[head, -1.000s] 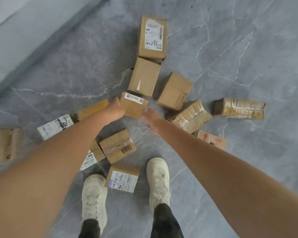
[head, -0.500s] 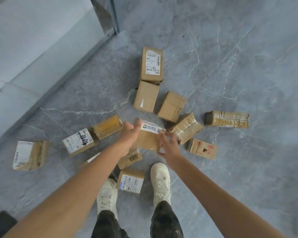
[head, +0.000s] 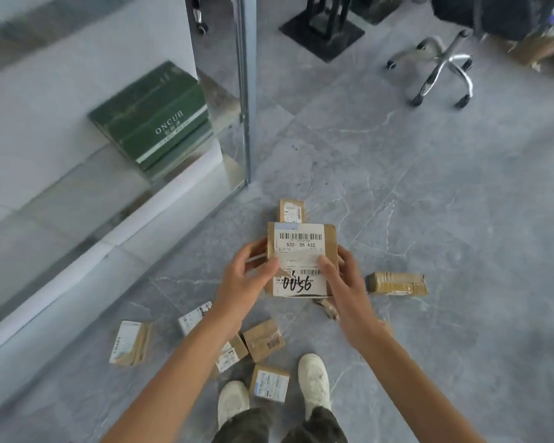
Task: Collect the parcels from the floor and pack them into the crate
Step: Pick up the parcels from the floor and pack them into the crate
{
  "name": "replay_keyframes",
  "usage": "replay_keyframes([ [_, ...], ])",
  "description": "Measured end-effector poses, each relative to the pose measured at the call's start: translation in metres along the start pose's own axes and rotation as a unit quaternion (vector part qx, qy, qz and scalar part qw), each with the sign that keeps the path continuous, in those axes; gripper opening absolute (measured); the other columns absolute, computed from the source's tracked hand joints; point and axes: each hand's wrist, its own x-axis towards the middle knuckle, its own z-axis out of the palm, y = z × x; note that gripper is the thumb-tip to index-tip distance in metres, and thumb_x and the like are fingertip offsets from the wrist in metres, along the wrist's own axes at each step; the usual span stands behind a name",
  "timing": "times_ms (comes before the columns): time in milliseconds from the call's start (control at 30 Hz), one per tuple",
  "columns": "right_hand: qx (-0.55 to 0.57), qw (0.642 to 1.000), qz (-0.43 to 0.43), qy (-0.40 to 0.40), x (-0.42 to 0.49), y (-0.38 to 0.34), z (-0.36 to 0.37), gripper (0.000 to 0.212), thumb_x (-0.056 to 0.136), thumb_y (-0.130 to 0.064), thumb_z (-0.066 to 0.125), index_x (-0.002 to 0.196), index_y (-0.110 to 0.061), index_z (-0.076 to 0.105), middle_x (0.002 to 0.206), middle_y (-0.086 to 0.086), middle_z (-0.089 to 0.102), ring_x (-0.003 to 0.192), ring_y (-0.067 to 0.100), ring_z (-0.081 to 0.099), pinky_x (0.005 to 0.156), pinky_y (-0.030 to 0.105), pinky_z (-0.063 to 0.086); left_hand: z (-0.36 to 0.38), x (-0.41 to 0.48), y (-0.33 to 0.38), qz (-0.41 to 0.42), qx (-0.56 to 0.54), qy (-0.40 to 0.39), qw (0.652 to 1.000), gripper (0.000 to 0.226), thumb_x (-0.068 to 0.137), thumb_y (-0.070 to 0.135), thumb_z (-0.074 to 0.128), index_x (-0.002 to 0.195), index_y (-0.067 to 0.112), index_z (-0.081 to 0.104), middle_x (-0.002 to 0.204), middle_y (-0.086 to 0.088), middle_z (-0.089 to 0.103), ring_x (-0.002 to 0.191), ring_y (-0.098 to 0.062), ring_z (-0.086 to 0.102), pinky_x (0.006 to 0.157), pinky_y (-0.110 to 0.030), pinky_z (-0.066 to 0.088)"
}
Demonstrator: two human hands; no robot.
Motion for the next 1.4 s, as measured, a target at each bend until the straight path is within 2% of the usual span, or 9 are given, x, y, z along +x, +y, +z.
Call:
replay_keyframes([
  [200,0.056,0.996,-0.056,-0.044,-0.131,-0.094,0.008,0.037,0.088,-0.036,0.051,0.124,-0.032,0.053,0.112,-0.003,0.069,0.096,0.008,0.068,0.066,0.02,0.055,-0.017,-0.119,0.101,0.078,0.041,-0.036,0.996,0.05,0.071,0.06,0.063,0.117,0.044,0.053,0.118,0.008,0.064,0.108,-0.006,0.061,0.094,-0.034,0.051],
  [300,0.064,0.992,-0.083,-0.071,-0.19,-0.13,0.012,0.043,0.08,-0.038,0.057,0.123,-0.037,0.054,0.114,-0.007,0.069,0.1,0.01,0.067,0.067,0.021,0.056,-0.025,-0.179,0.145,0.114,0.045,-0.029,0.992,0.05,0.068,0.064,0.062,0.114,0.044,0.055,0.111,0.01,0.067,0.104,-0.007,0.064,0.088,-0.033,0.055],
  [433,0.062,0.987,-0.116,-0.093,-0.254,-0.165,0.006,0.049,0.076,-0.039,0.062,0.125,-0.039,0.054,0.116,-0.005,0.068,0.106,0.015,0.066,0.085,0.039,0.056,-0.024,-0.258,0.182,0.151,0.038,-0.018,0.988,0.053,0.069,0.062,0.064,0.117,0.044,0.054,0.108,0.011,0.07,0.098,-0.008,0.067,0.081,-0.03,0.057],
  [567,0.048,0.976,-0.162,-0.135,-0.315,-0.191,-0.016,0.048,0.073,-0.038,0.063,0.121,-0.035,0.058,0.108,-0.005,0.071,0.096,0.01,0.069,0.069,0.025,0.057,0.0,-0.338,0.198,0.181,0.013,0.019,0.983,0.041,0.075,0.052,0.062,0.115,0.042,0.056,0.102,0.013,0.072,0.092,-0.005,0.069,0.07,-0.018,0.055],
  [667,0.033,0.968,-0.191,-0.157,-0.36,-0.2,-0.046,0.043,0.072,-0.038,0.062,0.115,-0.033,0.06,0.102,-0.004,0.073,0.088,0.01,0.071,0.062,0.022,0.056,0.03,-0.399,0.194,0.195,-0.017,0.05,0.979,0.043,0.071,0.048,0.063,0.112,0.04,0.057,0.098,0.013,0.072,0.089,-0.003,0.069,0.066,-0.014,0.053],
  [1033,-0.025,0.946,-0.206,-0.248,-0.493,-0.179,-0.123,0.041,0.076,-0.034,0.059,0.115,-0.022,0.06,0.103,0.007,0.071,0.085,0.015,0.071,0.062,0.027,0.057,0.102,-0.572,0.135,0.222,-0.028,0.185,0.957,0.049,0.066,0.06,0.062,0.105,0.03,0.057,0.098,0.014,0.071,0.091,-0.004,0.068,0.079,-0.028,0.057],
  [1167,-0.047,0.938,-0.206,-0.276,-0.539,-0.148,-0.118,0.036,0.075,-0.04,0.061,0.109,-0.028,0.063,0.103,0.002,0.071,0.09,0.013,0.069,0.075,0.035,0.057,0.095,-0.63,0.1,0.232,-0.024,0.238,0.943,0.054,0.061,0.064,0.064,0.099,0.026,0.058,0.094,0.015,0.071,0.089,-0.004,0.068,0.08,-0.031,0.057],
  [1300,-0.056,0.933,-0.189,-0.301,-0.589,-0.104,-0.104,0.041,0.075,-0.039,0.062,0.113,-0.024,0.061,0.109,0.007,0.068,0.103,0.025,0.065,0.086,0.046,0.055,0.075,-0.693,0.056,0.224,-0.029,0.269,0.936,0.04,0.068,0.052,0.067,0.094,0.022,0.06,0.09,0.013,0.072,0.089,-0.011,0.07,0.08,-0.034,0.057],
  [1400,-0.059,0.927,-0.17,-0.33,-0.634,-0.064,-0.091,0.042,0.076,-0.038,0.062,0.114,-0.021,0.06,0.106,0.003,0.07,0.099,0.019,0.068,0.074,0.035,0.058,0.06,-0.747,0.015,0.199,-0.031,0.294,0.934,0.028,0.079,0.042,0.066,0.097,0.022,0.061,0.092,0.009,0.073,0.09,-0.009,0.069,0.083,-0.033,0.056],
])
